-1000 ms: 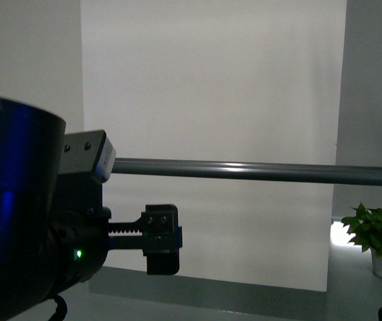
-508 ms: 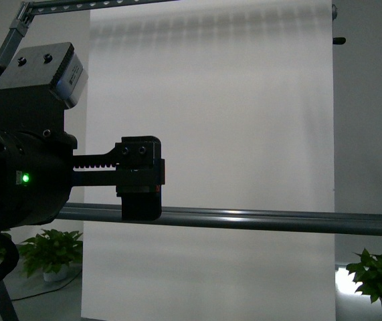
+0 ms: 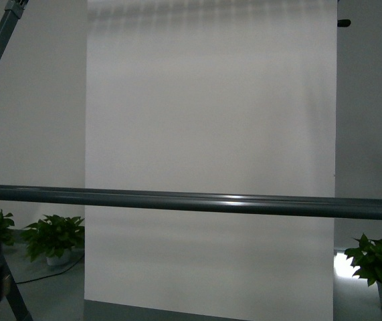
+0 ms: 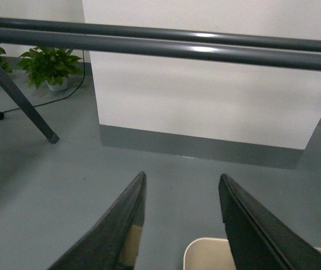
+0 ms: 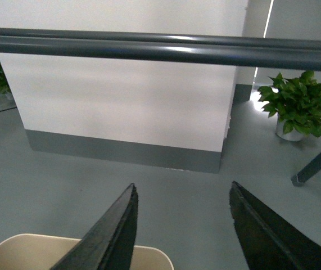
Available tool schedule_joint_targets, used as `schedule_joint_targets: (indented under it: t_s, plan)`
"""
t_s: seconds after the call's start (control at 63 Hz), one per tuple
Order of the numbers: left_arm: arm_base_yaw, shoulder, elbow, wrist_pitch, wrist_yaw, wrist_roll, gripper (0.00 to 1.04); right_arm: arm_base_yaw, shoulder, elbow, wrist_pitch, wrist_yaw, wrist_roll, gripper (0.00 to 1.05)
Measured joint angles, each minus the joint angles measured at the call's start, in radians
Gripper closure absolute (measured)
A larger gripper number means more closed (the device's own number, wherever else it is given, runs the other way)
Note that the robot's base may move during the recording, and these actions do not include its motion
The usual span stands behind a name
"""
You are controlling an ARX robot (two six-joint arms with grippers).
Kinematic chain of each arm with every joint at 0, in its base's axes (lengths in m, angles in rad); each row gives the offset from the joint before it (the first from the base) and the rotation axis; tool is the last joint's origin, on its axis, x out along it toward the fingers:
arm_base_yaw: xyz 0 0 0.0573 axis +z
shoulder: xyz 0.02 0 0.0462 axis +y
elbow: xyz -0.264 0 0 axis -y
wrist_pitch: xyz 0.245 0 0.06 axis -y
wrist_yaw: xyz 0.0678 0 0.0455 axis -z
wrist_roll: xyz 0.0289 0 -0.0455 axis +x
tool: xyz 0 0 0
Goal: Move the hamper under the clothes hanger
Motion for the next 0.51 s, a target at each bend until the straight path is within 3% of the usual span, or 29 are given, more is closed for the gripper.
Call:
schedule_joint_targets:
  t_s: [0.127, 0.175, 0.238, 0.317, 0.349, 0.508]
  plan:
    - [0.050, -0.075, -0.099, 0.019, 0.052, 0.000, 0.97, -0.028, -0.067, -0.069, 0.001, -0.026, 0.006, 0.84]
    - [0.069, -0.105, -0.133, 0.023, 0.068, -0.002, 1.02, -0.037, -0.093, -0.092, 0.000, -0.036, 0.008, 0.93]
    - [0.089, -0.139, -0.168, 0.023, 0.089, -0.001, 1.01, -0.047, -0.125, -0.116, -0.004, -0.045, 0.008, 1.03]
    - [0.111, -0.177, -0.205, 0.023, 0.106, 0.000, 1.01, -0.069, -0.163, -0.142, -0.016, -0.068, 0.010, 1.03]
    - [0.124, -0.203, -0.228, 0.023, 0.122, 0.000, 1.01, -0.106, -0.189, -0.160, -0.029, -0.125, 0.010, 1.03]
    - [0.160, -0.282, -0.285, 0.004, 0.156, 0.000, 1.01, -0.137, -0.270, -0.202, -0.067, -0.131, 0.010, 1.03]
